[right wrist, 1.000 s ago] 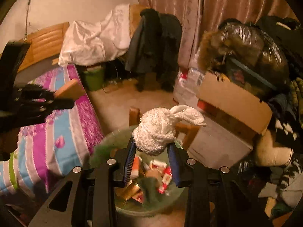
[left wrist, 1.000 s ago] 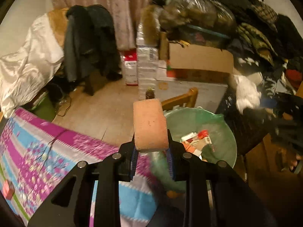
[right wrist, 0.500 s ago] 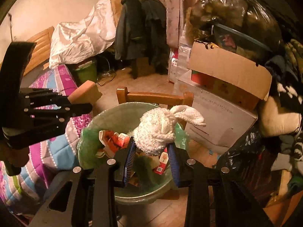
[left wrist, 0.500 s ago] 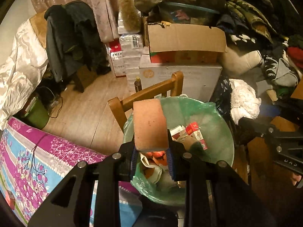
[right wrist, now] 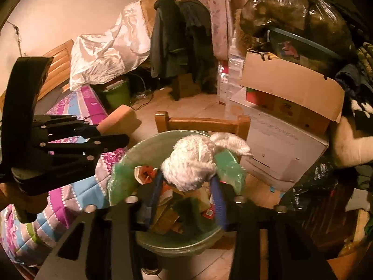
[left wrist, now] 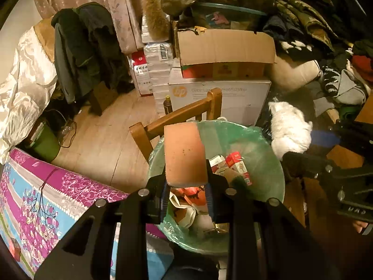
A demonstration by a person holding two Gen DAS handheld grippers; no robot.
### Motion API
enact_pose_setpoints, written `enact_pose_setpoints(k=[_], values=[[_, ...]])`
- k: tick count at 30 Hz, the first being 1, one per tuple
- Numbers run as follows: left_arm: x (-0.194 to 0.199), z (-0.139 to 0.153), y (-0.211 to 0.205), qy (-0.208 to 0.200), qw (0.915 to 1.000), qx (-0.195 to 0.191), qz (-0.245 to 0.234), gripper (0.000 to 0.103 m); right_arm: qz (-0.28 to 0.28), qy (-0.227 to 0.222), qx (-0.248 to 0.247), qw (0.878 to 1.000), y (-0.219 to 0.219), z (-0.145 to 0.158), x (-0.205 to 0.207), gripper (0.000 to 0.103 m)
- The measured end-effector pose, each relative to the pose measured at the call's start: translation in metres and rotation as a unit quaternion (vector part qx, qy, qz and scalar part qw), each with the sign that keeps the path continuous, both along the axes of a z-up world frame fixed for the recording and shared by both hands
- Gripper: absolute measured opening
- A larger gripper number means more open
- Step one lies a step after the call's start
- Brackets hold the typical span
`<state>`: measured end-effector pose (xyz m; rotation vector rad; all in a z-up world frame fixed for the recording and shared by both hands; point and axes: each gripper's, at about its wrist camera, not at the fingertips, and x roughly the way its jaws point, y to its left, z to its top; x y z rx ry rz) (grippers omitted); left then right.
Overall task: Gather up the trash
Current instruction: 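Open both tools to drop the sponge and cloth into the wastebasket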
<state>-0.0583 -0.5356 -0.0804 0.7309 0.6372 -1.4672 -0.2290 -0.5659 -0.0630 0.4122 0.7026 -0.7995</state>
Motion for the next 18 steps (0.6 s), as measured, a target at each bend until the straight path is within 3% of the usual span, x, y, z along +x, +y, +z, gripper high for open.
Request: enact_pose_setpoints(k=[2,6,18], values=[[0.000,-0.001,-0.002,0.004,1.0000,0.009,-0.002,0.026,-0.002,-0.008,0.000,1.000,-0.001,0.002,-0.002,0.051],[0.004,-0.002,-0.001,0.019,0.9998,0.009,0.003,0.041,-0.012,-0.015,0.001,1.000,-0.003,0.003,-0.007,0.051],[0.017,0.003,0.005,0.059,0.9982,0.001,0.010,0.041,-0.023,-0.032,0.005,0.999,-0.006,0.008,-0.014,0.051]])
